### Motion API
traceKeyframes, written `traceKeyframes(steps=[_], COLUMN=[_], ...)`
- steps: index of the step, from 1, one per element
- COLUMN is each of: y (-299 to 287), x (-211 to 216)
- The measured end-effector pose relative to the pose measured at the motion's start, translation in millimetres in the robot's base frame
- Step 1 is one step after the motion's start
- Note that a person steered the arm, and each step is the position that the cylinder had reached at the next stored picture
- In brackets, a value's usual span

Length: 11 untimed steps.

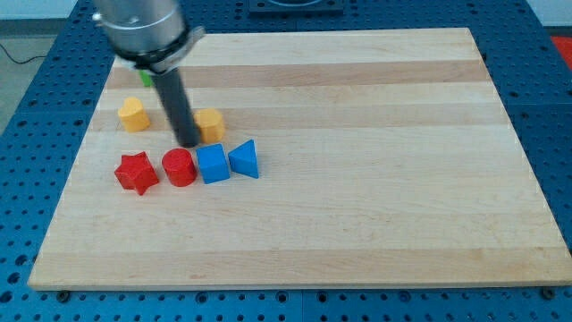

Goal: Place the yellow heart into the green star

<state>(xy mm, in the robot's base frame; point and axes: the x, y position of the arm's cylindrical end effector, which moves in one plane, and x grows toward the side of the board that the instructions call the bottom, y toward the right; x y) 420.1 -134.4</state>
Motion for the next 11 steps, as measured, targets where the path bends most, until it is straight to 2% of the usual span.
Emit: traceKeyframes(steps=[1,4,5,6,7,8,9,10,11], y=[9,-155,-165,-119,-129,-168,-160,-117,-91], x=[-10,-4,-32,-52,-52,-36,-3,5,-20])
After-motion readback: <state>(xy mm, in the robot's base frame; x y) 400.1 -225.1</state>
